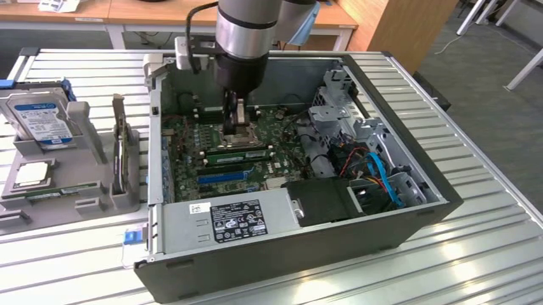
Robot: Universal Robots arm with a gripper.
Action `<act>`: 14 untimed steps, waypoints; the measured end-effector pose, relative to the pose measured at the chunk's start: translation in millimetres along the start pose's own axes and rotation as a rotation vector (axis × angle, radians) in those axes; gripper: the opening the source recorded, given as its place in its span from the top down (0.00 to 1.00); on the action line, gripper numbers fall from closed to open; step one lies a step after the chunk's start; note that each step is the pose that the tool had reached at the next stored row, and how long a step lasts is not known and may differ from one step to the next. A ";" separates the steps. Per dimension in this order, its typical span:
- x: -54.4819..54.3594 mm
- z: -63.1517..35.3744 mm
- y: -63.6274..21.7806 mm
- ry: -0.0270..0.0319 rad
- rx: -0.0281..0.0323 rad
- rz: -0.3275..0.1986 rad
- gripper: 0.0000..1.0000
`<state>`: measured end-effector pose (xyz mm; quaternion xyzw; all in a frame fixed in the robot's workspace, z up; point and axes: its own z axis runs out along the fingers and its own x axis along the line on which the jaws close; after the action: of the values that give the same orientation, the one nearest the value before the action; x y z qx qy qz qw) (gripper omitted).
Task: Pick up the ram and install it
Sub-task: 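Press down the ram until it locks into place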
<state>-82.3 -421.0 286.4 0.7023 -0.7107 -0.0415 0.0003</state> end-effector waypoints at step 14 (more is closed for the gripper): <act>-2.4 -40.9 2.4 0.0000 0.0000 0.000 0.90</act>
<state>-82.2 -421.0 327.4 0.7023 -0.7107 -0.0415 0.0003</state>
